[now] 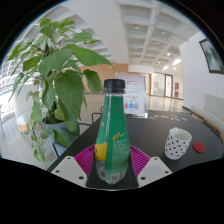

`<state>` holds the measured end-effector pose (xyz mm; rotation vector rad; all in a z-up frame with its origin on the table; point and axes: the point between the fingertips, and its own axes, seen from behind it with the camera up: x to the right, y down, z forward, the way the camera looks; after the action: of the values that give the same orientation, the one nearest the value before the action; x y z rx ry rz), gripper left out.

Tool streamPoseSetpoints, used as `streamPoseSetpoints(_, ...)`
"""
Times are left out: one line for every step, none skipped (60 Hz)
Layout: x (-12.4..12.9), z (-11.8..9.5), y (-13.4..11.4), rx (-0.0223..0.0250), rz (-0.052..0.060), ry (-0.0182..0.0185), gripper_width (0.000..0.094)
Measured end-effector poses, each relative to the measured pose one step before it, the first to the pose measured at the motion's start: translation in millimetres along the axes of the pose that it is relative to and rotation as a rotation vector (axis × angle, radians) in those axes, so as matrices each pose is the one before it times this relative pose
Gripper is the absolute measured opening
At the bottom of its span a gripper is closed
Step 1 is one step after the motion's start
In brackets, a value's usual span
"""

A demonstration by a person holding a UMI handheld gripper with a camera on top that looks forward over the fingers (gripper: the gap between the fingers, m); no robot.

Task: Pour water

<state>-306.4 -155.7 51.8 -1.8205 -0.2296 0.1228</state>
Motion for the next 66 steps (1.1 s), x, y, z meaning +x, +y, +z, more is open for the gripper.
streamPoseSetpoints(0.14, 0.39, -0.3, 0.00388, 0.0022, 0.00074, 0.0505)
streamPoseSetpoints(0.41, 0.06, -0.38, 0.00384, 0.0029, 0.00171, 0.0496)
streamPoseSetpoints(0.2, 0.31, -0.53, 0.00339, 0.0039, 0.0011, 0.0486)
streamPoseSetpoints(-0.12, 0.06, -0.47, 0.00197, 0.0036, -0.00024, 0.0487)
streamPoseSetpoints(-0.37, 0.16, 0.07, 0.00041, 0.0014, -0.00158, 0.0452)
streamPoseSetpoints(-0.64, 0.05, -0.14, 0.00034, 0.0033, -0.00172, 0.0459)
streamPoseSetpoints(-0.33, -0.02, -0.14, -0.00004, 0.0007, -0.00155, 0.043)
streamPoseSetpoints(-0.17, 0.12, -0.76, 0.00258, 0.0056, -0.00109, 0.0427)
streamPoseSetpoints(-0.42, 0.13, 0.27, -0.00238, 0.0024, -0.00393, 0.0416)
streamPoseSetpoints(-0.97, -0.09, -1.09, 0.00203, 0.0039, -0.0051, 0.0417)
streamPoseSetpoints(0.53, 0.06, 1.86, -0.00219, 0.0026, -0.01044, 0.0414)
streamPoseSetpoints(-1.22, -0.6, -1.63, 0.00219, 0.004, -0.00739, 0.0415)
streamPoseSetpoints(-0.58, -0.95, -1.35, 0.00072, 0.0054, -0.00628, 0.0416)
streamPoseSetpoints(-0.51, -0.84, -3.0, 0.00524, 0.0071, -0.00649, 0.0414)
streamPoseSetpoints(-0.69, -1.19, -3.23, 0.00409, 0.0069, -0.0063, 0.0414)
streamPoseSetpoints(-0.67, -1.26, -3.94, 0.00589, 0.0086, -0.007, 0.0414)
streamPoseSetpoints(-0.84, -1.58, -5.11, 0.00857, 0.012, -0.00805, 0.0413)
streamPoseSetpoints(-1.04, -1.89, -6.15, 0.01131, 0.017, -0.01054, 0.0413)
streamPoseSetpoints(-2.15, -1.86, -7.67, 0.01416, 0.0232, -0.01465, 0.0415)
streamPoseSetpoints(-7.44, -2.57, -10.87, 0.01033, 0.0238, -0.01075, 0.0414)
streamPoseSetpoints(1.63, -2.22, -5.48, 0.01912, 0.0302, -0.02637, 0.0415)
streamPoseSetpoints(-2.37, -2.35, -8.56, 0.01377, 0.0266, -0.01922, 0.0415)
streamPoseSetpoints(-2.46, -1.23, -9.1, 0.01462, 0.0268, -0.01708, 0.0415)
streamPoseSetpoints(-2.86, -1.36, -9.57, 0.01394, 0.0286, -0.01691, 0.0416)
streamPoseSetpoints(-3.21, -0.82, -9.52, 0.01344, 0.0325, -0.01914, 0.0415)
streamPoseSetpoints(-3.8, -0.83, -9.53, 0.01241, 0.0372, -0.0229, 0.0415)
streamPoseSetpoints(-4.47, -1.09, -9.27, 0.01291, 0.0435, -0.02612, 0.0415)
streamPoseSetpoints(-9.46, 0.52, -10.73, 0.00819, 0.0448, -0.0194, 0.0412)
streamPoseSetpoints(-0.63, 1.66, -9.4, 0.01409, 0.0541, -0.02993, 0.0412)
streamPoseSetpoints(-3.77, -0.43, -9.33, 0.0106, 0.0543, -0.02514, 0.0412)
streamPoseSetpoints(-4.54, -0.14, -8.6, 0.00977, 0.0553, -0.0251, 0.0412)
streamPoseSetpoints(-3.9, 0.12, -7.94, 0.00811, 0.0561, -0.02598, 0.0412)
streamPoseSetpoints(-4.15, 0.75, -7.42, 0.00668, 0.0589, -0.02655, 0.0411)
streamPoseSetpoints(-3.7, 0.46, -6.92, 0.00591, 0.0624, -0.02507, 0.0412)
streamPoseSetpoints(-5.87, 2.55, -3.98, 0.00748, 0.0597, -0.01418, 0.0411)
streamPoseSetpoints(-1.41, -0.33, -10.54, 0.0097, 0.0665, -0.02676, 0.0413)
streamPoseSetpoints(-2.84, 0.47, -6.65, 0.00692, 0.0595, -0.02349, 0.0413)
streamPoseSetpoints(-3.16, 0.76, -5.67, 0.00468, 0.0587, -0.02623, 0.0413)
streamPoseSetpoints(-3.15, 0.49, -5.49, 0.00458, 0.0604, -0.02719, 0.0413)
streamPoseSetpoints(-2.53, 0.21, -5.39, 0.00601, 0.0621, -0.02526, 0.0413)
streamPoseSetpoints(-4.51, -0.23, -3.17, 0.00823, 0.0615, -0.02015, 0.0413)
streamPoseSetpoints(-0.36, 0.75, -6.94, 0.00713, 0.0652, -0.02243, 0.0413)
streamPoseSetpoints(-1.62, -0.37, -5.08, 0.00668, 0.0627, -0.02132, 0.0412)
streamPoseSetpoints(-0.71, -0.59, -4.77, 0.00779, 0.0628, -0.01944, 0.0413)
streamPoseSetpoints(0.18, -0.61, -5.75, 0.0096, 0.0633, -0.01772, 0.0412)
streamPoseSetpoints(0.18, -0.95, -5.83, 0.01089, 0.0621, -0.0155, 0.0413)
streamPoseSetpoints(1.31, -0.57, -6.45, 0.01225, 0.0597, -0.01291, 0.0413)
streamPoseSetpoints(0.82, -1.18, -6.85, 0.01306, 0.0564, -0.0114, 0.0414)
streamPoseSetpoints(-1.25, -3.1, -2.12, 0.01462, 0.0523, -0.00964, 0.0413)
streamPoseSetpoints(3.47, 1.28, -8.93, 0.00909, 0.0533, -0.01487, 0.0413)
streamPoseSetpoints(1.64, -1.49, -7.12, 0.01359, 0.0498, -0.01161, 0.0412)
streamPoseSetpoints(2.29, -1.91, -7.21, 0.01669, 0.0454, -0.0064, 0.0413)
streamPoseSetpoints(2.99, -1.81, -7.13, 0.0169, 0.0408, -0.00352, 0.0413)
streamPoseSetpoints(2.61, -1.18, -5.68, 0.01317, 0.0363, -0.00433, 0.0413)
streamPoseSetpoints(2.06, -1.21, -4.91, 0.01046, 0.0324, -0.0061, 0.0412)
streamPoseSetpoints(1.79, -1.76, -4.69, 0.00959, 0.0279, -0.00538, 0.0412)
streamPoseSetpoints(-2.34, -6.42, 1.3, 0.01313, 0.0209, 0.00249, 0.0413)
streamPoseSetpoints(6.08, 5.39, -9.85, 0.01337, 0.0189, 0.00316, 0.0411)
streamPoseSetpoints(2.66, -2.22, -5.56, 0.01101, 0.0183, 0.00209, 0.041)
streamPoseSetpoints(1.92, -0.5, -4.83, 0.00768, 0.0198, -0.00084, 0.041)
streamPoseSetpoints(1.21, -1.46, -4.03, 0.00437, 0.02, -0.00321, 0.041)
streamPoseSetpoints(1.71, -1.04, -3.73, 0.00411, 0.0183, -0.00224, 0.041)
streamPoseSetpoints(1.77, -1.53, -4.12, 0.0042, 0.0154, 0.00212, 0.0412)
streamPoseSetpoints(2.39, -1.0, -3.25, 0.00278, 0.0113, 0.00481, 0.0411)
streamPoseSetpoints(-3.74, -18.24, 12.35, 0.00321, 0.0077, 0.00626, 0.0411)
streamPoseSetpoints(8.18, 18.4, -12.71, -0.00098, -0.0008, 0.00602, 0.0413)
